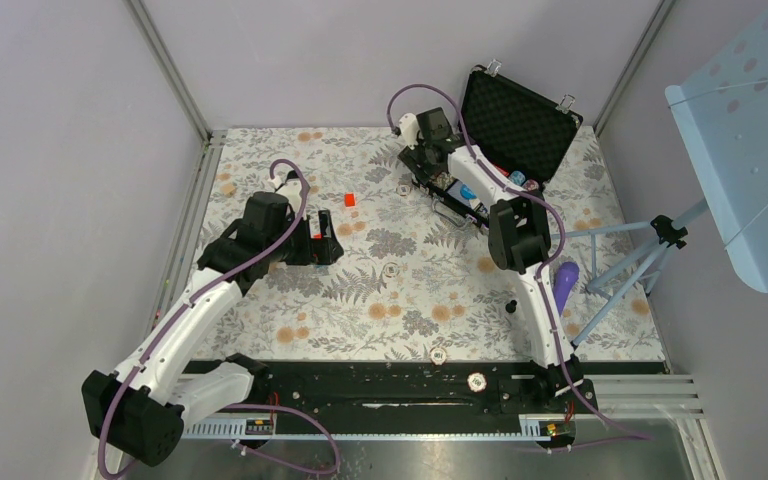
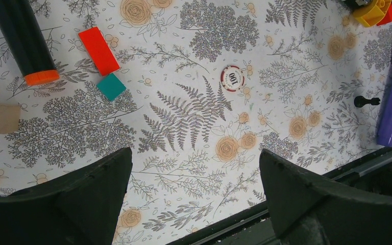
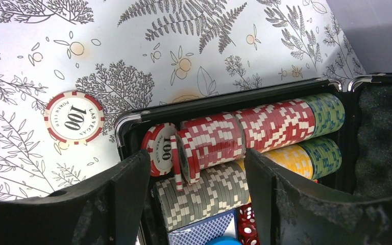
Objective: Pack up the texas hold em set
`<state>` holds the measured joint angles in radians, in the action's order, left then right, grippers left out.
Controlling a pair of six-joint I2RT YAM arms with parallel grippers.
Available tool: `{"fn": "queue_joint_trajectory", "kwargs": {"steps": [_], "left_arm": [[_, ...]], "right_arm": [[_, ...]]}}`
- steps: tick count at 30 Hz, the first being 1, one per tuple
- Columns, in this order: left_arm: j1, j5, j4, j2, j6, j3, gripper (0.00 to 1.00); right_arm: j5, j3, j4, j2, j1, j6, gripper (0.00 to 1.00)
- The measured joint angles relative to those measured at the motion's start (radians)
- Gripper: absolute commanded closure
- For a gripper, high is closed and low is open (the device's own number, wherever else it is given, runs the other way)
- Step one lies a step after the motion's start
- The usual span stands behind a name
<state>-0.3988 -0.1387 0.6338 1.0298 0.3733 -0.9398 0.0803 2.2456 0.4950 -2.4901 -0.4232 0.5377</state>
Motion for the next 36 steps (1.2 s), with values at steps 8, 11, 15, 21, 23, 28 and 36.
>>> {"fn": "queue_joint_trajectory", "kwargs": {"steps": [8, 11, 15, 21, 23, 28, 36], "left_arm": [[0.000, -0.005, 0.000, 0.000, 0.000, 0.000, 0.06], [0.000, -0.005, 0.000, 0.000, 0.000, 0.000, 0.06], [0.002, -0.007, 0.000, 0.000, 0.000, 0.000, 0.06], [0.003, -0.007, 0.000, 0.000, 0.000, 0.000, 0.06], [0.003, -0.007, 0.000, 0.000, 0.000, 0.000, 0.06], [0.003, -0.008, 0.000, 0.000, 0.000, 0.000, 0.06], [0.003, -0.008, 0.000, 0.000, 0.000, 0.000, 0.06]], "right_arm": [[-0.013, 0.001, -0.005, 0.000, 0.003, -0.001, 0.25], [-0.013, 0.001, -0.005, 0.000, 0.003, -0.002, 0.25], [-0.013, 0.001, -0.008, 0.000, 0.003, -0.006, 0.25], [-0.018, -0.002, -0.015, 0.002, 0.003, -0.011, 0.25], [-0.022, -0.008, -0.015, 0.006, 0.003, -0.011, 0.25], [-0.033, -0.025, -0.015, 0.017, 0.003, -0.011, 0.25], [-0.048, -0.040, -0.015, 0.017, 0.003, -0.011, 0.25]]}}
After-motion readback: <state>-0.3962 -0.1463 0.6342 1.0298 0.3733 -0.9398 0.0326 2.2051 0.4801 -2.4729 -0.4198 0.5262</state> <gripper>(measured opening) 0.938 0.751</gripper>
